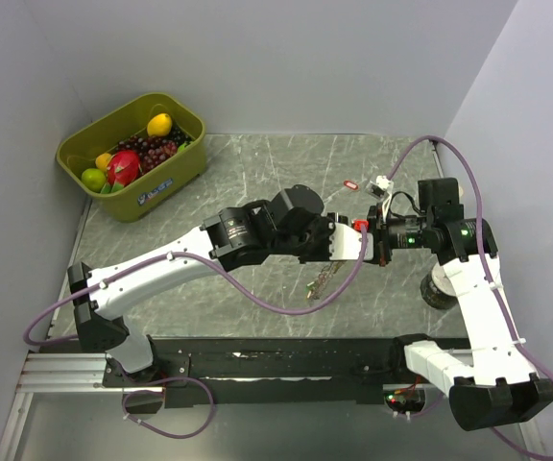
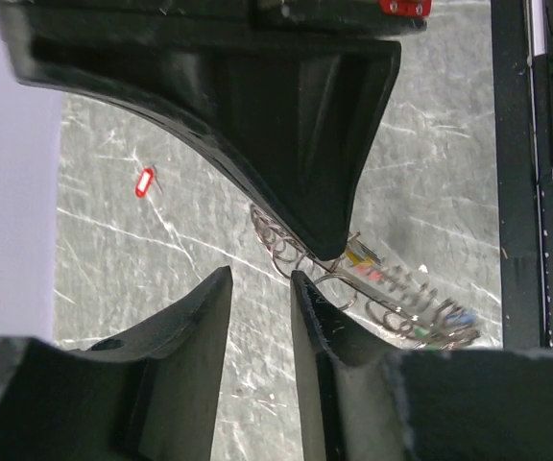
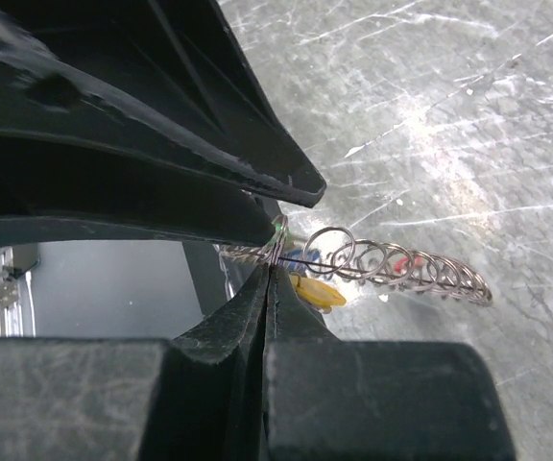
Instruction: Remove the keys from the keyring
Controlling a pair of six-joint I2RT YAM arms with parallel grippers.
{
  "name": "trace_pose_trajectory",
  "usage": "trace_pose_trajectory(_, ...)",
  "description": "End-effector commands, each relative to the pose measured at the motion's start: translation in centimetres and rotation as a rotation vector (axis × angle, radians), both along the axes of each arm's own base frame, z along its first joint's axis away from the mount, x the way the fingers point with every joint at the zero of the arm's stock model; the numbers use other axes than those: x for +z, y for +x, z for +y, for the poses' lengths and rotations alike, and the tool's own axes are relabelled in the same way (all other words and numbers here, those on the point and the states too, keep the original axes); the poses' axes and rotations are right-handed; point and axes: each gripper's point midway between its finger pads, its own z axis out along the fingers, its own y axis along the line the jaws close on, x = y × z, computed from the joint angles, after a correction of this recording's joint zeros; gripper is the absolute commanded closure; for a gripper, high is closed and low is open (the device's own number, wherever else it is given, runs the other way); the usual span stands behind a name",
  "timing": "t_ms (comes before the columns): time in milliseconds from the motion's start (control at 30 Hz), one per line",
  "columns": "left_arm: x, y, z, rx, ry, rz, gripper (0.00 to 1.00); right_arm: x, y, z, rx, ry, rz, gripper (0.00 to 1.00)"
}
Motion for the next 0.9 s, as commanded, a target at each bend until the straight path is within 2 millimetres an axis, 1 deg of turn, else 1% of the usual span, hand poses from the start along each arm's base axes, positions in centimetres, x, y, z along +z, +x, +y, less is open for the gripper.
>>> trace_pose_trajectory(0,1.8,-0.6,-0.7,-0.033,-0.042,-0.004,0.64,0.8,-0.2,0.4,0.031,0.026,-0.037,1.0)
trace_pose_trajectory(200,0.2,-1.1,-0.9,-0.059,-0.01,0.023,0.66,1.1,-0.6,0.4,0.04,0.035,-0.046,1.0)
trace_pose_trajectory(233,-0.2,-1.4,-1.0,-0.075,-0.003,0.034,0.66,1.2,-0.6,0.4,0.042,0.035,-0.05,1.0)
trace_pose_trajectory(300,-0.3,-1.5,-0.9,-0.08,0.001,0.04,0.67,1.2,-0.7,0.4,0.043,0.034,-0.053,1.0)
trace_pose_trajectory(333,-0.3,-1.6,-1.0,-0.083,0.001,0.041,0.69,1.3,-0.7,0.4,0.045,0.035,-0.056,1.0)
trace_pose_trajectory(367,-0.4,-1.6,-1.0,-0.084,0.004,0.041,0.73,1.3,-0.7,0.4,0.046,0.036,-0.055,1.0)
trace_pose_trajectory(467,-0.6,-1.6,-0.9,-0.083,0.009,0.046,0.78,1.5,-0.9,0.5,0.053,0.042,-0.063,1.0)
trace_pose_trajectory(633,-1.1,-1.9,-1.0,-0.093,0.018,0.056,0.79,1.7,-1.3,0.5,0.062,0.048,-0.076,1.0)
trace_pose_trajectory(733,-1.2,-2.1,-1.1,-0.099,0.019,0.064,0.88,1.8,-1.4,0.5,0.068,0.05,-0.078,1.0)
trace_pose_trajectory(767,-1.3,-2.1,-1.1,-0.101,0.02,0.068,0.95,1.8,-1.3,0.5,0.067,0.049,-0.076,1.0)
trace_pose_trajectory(800,-1.3,-2.2,-1.1,-0.103,0.02,0.069,0.99,1.9,-1.4,0.5,0.069,0.049,-0.081,1.0)
trace_pose_trajectory(867,-1.3,-2.4,-1.3,-0.111,0.02,0.078,0.99,2.0,-1.4,0.5,0.071,0.049,-0.088,1.0)
